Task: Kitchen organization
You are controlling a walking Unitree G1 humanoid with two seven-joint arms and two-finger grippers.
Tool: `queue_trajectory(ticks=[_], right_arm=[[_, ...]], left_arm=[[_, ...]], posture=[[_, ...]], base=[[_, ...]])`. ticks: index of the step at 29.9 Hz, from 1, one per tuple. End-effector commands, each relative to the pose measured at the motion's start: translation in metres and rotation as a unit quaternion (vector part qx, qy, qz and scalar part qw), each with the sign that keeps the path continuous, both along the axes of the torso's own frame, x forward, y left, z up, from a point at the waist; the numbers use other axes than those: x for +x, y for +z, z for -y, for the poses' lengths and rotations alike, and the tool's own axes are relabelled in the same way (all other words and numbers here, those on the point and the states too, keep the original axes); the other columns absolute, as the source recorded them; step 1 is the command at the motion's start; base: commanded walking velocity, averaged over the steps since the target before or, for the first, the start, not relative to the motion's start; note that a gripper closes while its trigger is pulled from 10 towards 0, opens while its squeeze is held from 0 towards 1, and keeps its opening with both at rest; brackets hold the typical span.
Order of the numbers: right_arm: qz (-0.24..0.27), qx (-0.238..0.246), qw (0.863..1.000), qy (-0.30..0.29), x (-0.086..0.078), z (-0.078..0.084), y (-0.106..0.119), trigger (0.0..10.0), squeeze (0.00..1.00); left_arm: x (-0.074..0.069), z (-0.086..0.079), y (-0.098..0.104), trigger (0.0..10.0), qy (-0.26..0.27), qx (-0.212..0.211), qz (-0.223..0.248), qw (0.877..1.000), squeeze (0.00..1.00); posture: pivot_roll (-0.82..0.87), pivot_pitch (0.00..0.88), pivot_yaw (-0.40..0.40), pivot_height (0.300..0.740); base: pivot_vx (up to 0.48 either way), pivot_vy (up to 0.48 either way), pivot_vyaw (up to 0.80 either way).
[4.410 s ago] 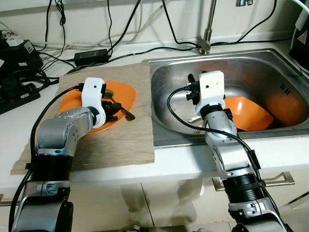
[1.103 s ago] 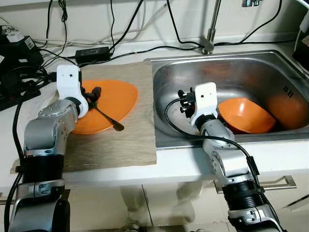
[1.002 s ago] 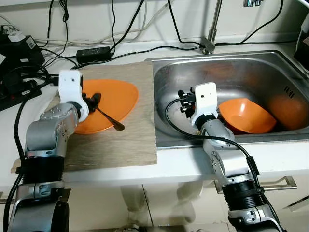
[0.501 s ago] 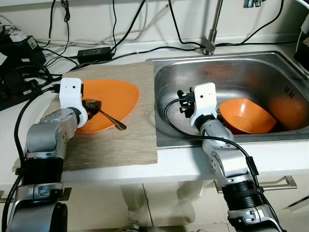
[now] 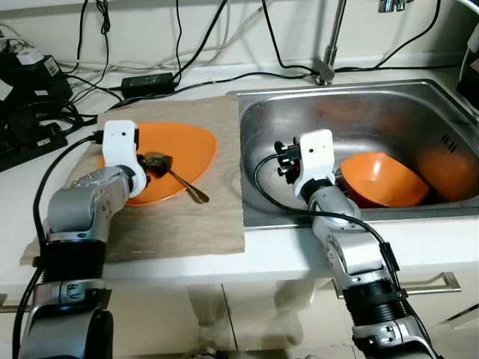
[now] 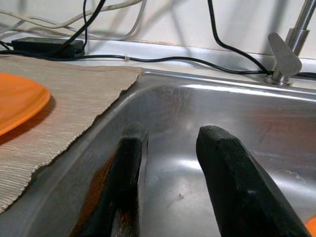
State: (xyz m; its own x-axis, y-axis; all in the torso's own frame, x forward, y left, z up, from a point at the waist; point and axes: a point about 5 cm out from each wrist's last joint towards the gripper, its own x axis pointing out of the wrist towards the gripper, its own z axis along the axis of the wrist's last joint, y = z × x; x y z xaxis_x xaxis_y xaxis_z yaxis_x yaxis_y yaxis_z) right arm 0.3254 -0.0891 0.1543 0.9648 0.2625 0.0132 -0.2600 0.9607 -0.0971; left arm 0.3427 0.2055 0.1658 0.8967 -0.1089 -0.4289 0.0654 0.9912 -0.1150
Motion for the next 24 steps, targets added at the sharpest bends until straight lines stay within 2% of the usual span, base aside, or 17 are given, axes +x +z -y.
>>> queue_trajectory(ticks=[1,4,18,24], right_arm=[[0.009,0.0,1.0,0.0,0.001,-0.001,0.004,10.0,0.0],[0.009,0.0,1.0,-0.001,0.001,-0.001,0.004,10.0,0.0],[0.009,-0.002,1.0,-0.003,0.001,0.001,0.004,10.0,0.0],[0.008,-0.002,1.0,-0.002,0.001,0.0,0.004,10.0,0.0]], left_arm=[[0.003,0.0,0.007,10.0,-0.002,-0.005,0.018,1.0,0.0],[0.005,0.001,0.011,10.0,-0.004,-0.001,0.033,0.999,0.0],[0.001,0.002,0.01,10.0,0.001,0.015,0.013,1.0,0.0],[-0.002,0.017,0.018,10.0,-0.014,-0.007,0.031,0.999,0.0]], posture=[[-0.05,0.009,0.093,0.74],[-0.05,0.011,0.094,0.74],[-0.05,0.015,0.092,0.74],[-0.05,0.017,0.093,0.74]], base=[[0.0,0.0,0.0],[0.0,0.0,0.0],[0.0,0.0,0.0],[0.0,0.0,0.0]])
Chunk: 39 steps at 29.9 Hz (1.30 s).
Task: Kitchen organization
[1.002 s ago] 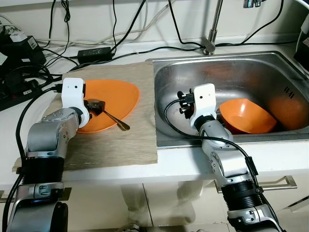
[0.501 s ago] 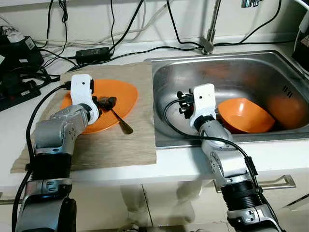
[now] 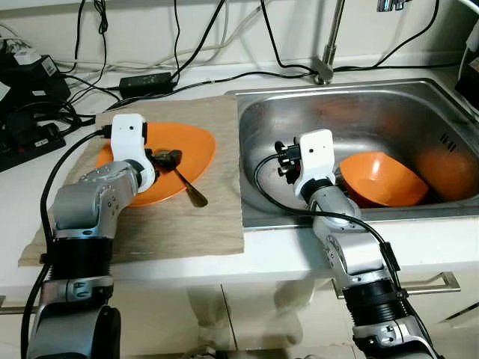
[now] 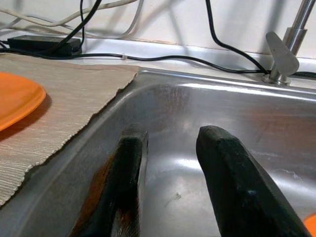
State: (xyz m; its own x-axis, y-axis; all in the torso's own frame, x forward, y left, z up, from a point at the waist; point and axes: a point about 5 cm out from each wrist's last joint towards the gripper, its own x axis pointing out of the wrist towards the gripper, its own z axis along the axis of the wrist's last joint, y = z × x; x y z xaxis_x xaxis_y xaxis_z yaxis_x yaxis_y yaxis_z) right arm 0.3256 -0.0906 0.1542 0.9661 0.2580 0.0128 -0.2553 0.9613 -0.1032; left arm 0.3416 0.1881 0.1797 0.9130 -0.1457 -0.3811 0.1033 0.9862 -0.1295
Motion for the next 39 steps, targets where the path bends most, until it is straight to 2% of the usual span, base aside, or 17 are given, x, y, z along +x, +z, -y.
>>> queue_trajectory(ticks=[1,11,13,16,25,26,39], right_arm=[[0.008,0.001,1.0,0.001,0.001,-0.002,0.004,10.0,0.0],[0.008,0.001,1.0,0.0,0.002,-0.002,0.004,10.0,0.0],[0.008,0.001,1.0,-0.001,0.002,-0.002,0.004,10.0,0.0],[0.008,0.0,1.0,-0.001,0.002,-0.002,0.004,10.0,0.0],[0.009,0.001,1.0,0.0,0.002,-0.002,0.004,10.0,0.0],[0.01,0.0,1.0,0.0,0.002,-0.002,0.005,10.0,0.0],[0.011,0.0,1.0,0.001,0.002,-0.002,0.005,10.0,0.0]], left_arm=[[0.0,0.001,0.005,10.0,0.0,-0.003,0.011,1.0,0.0],[-0.003,0.003,0.0,10.0,-0.005,0.011,-0.008,1.0,0.0],[-0.004,0.002,-0.009,10.0,-0.005,0.032,-0.024,0.999,0.0],[-0.005,0.001,-0.012,10.0,-0.008,0.041,-0.031,0.999,0.0],[-0.005,0.003,-0.019,10.0,-0.022,0.048,-0.04,0.998,0.0],[-0.005,0.003,-0.019,0.0,-0.023,0.047,-0.037,0.998,0.0],[0.0,0.001,-0.015,0.0,-0.039,0.051,0.008,0.998,0.0]], posture=[[-0.05,0.017,0.093,0.74],[-0.05,0.015,0.095,0.74],[-0.05,0.012,0.096,0.74],[-0.05,0.011,0.097,0.74],[-0.05,0.003,0.099,0.74],[-0.06,0.0,0.099,0.74],[-0.06,0.0,0.095,0.74]], base=[[0.0,0.0,0.0],[0.0,0.0,0.0],[0.0,0.0,0.0],[0.0,0.0,0.0],[0.0,0.0,0.0],[0.0,0.0,0.0],[0.0,0.0,0.0]])
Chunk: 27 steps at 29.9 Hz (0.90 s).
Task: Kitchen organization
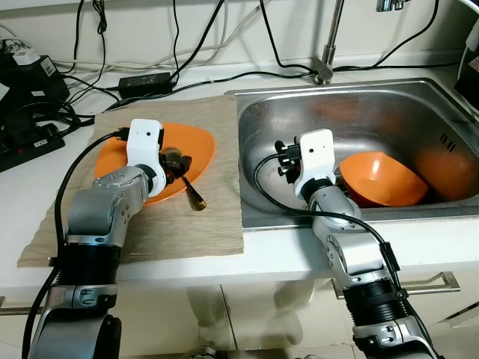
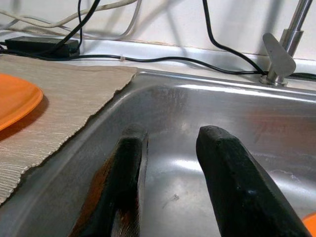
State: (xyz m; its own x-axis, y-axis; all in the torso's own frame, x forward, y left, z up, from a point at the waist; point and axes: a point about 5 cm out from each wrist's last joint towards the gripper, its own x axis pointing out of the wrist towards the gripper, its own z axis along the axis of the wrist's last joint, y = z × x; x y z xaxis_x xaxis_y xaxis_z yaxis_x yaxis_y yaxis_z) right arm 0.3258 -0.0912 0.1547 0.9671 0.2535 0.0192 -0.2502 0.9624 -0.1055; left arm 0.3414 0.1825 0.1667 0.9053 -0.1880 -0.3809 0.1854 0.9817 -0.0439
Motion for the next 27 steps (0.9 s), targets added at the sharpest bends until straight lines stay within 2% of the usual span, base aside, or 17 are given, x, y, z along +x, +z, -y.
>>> queue_trajectory(ticks=[1,10,12,15,22,27], right_arm=[[0.008,0.0,1.0,0.003,0.002,-0.002,0.004,10.0,0.0],[0.007,0.012,1.0,-0.008,0.001,0.003,0.006,10.0,0.0],[-0.005,0.047,0.999,-0.014,0.002,0.004,0.006,10.0,0.0],[-0.011,0.071,0.997,-0.025,0.004,0.009,0.006,10.0,0.0],[-0.002,0.067,0.997,-0.035,0.005,0.014,0.006,10.0,0.0],[0.0,0.066,0.997,-0.035,0.005,0.013,0.007,10.0,0.0]], left_arm=[[0.0,-0.005,-0.002,0.0,0.002,0.008,0.001,1.0,0.0],[0.004,-0.004,-0.004,0.0,0.004,-0.013,0.014,1.0,0.0],[0.006,-0.004,-0.003,0.0,0.005,-0.016,0.016,1.0,0.0],[0.008,-0.005,-0.004,0.0,0.011,-0.024,0.024,0.999,0.0],[0.008,-0.004,-0.005,0.0,0.009,-0.029,0.042,0.999,0.0],[0.007,-0.003,-0.003,0.0,0.011,-0.033,0.039,0.999,0.0]], posture=[[-0.06,0.0,0.095,0.74],[-0.08,0.003,0.102,0.74],[-0.08,0.004,0.103,0.74],[-0.08,0.005,0.103,0.74],[-0.08,0.007,0.1,0.74],[-0.08,0.009,0.101,0.74]], base=[[0.0,0.0,0.0],[0.0,0.0,0.0],[0.0,0.0,0.0],[0.0,0.0,0.0],[0.0,0.0,0.0],[0.0,0.0,0.0]])
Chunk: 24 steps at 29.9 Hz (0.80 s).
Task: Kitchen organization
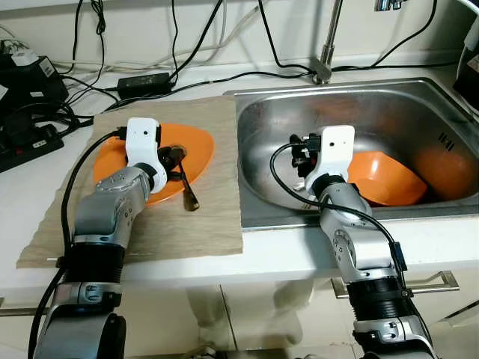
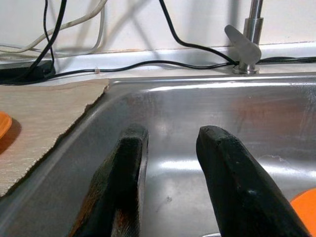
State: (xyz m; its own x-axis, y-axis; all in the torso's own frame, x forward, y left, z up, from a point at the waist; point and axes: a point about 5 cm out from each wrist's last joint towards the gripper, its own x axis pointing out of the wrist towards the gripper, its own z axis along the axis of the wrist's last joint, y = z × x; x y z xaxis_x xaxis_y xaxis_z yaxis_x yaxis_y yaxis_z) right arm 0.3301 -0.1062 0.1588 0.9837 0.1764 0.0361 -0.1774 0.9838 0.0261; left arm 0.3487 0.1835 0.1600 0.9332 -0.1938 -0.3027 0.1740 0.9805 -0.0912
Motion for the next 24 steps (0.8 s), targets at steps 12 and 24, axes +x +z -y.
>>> queue_trajectory(ticks=[12,24], right_arm=[[0.016,0.005,1.0,-0.006,0.001,0.005,-0.002,10.0,0.0],[0.044,-0.016,0.999,-0.015,-0.002,0.01,-0.002,10.0,0.0]], left_arm=[[-0.004,-0.004,0.018,10.0,0.068,-0.052,0.15,0.985,0.0],[-0.006,0.001,0.006,10.0,0.081,-0.05,0.122,0.988,0.0]], posture=[[-0.08,0.002,0.091,0.74],[-0.1,0.0,0.102,0.74]], base=[[0.0,0.0,0.0],[0.0,0.0,0.0]])
